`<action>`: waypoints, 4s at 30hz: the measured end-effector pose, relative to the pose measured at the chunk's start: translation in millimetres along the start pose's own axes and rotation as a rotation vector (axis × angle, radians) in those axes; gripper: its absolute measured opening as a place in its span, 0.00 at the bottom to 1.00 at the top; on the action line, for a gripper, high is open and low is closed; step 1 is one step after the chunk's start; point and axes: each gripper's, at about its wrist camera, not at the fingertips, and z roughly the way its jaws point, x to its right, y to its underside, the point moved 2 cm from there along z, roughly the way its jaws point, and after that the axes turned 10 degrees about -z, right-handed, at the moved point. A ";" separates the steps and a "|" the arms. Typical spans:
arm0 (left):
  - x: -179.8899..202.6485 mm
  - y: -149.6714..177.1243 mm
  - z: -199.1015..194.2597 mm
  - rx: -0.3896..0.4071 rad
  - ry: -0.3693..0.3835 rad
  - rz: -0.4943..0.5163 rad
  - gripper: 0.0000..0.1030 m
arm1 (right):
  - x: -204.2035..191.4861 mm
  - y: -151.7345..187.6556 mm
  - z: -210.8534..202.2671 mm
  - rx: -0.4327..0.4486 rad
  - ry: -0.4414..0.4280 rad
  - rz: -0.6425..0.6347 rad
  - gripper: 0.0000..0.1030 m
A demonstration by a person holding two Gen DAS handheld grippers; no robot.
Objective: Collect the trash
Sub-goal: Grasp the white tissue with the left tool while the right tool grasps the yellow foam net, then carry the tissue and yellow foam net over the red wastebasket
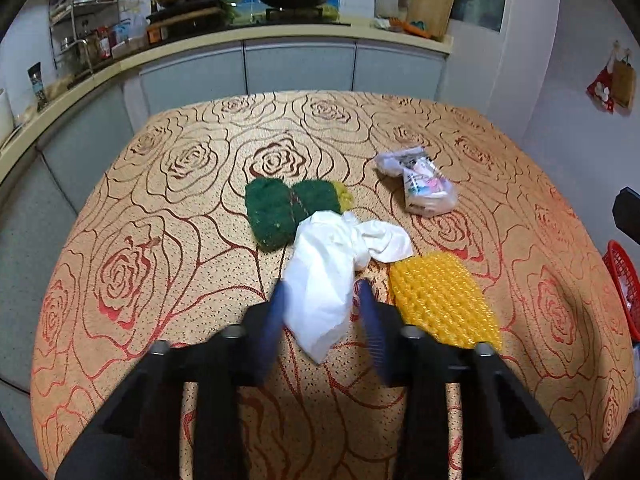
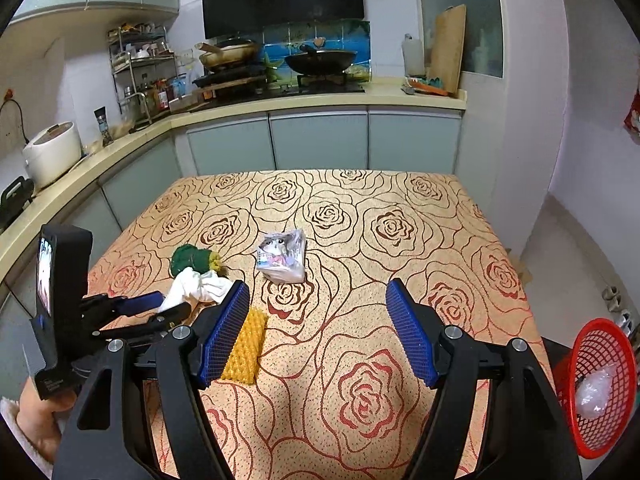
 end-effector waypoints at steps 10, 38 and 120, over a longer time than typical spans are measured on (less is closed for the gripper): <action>-9.9 -0.7 -13.0 0.047 -0.021 -0.026 0.05 | -23.0 8.1 18.3 -0.050 -0.051 -0.037 0.66; -49.3 -5.6 -64.2 0.185 -0.102 -0.102 0.05 | -80.7 37.5 78.7 -0.241 -0.181 -0.087 0.36; 293.4 28.9 -105.3 0.236 0.396 0.346 0.05 | 219.6 84.6 -168.0 0.076 0.452 0.292 0.21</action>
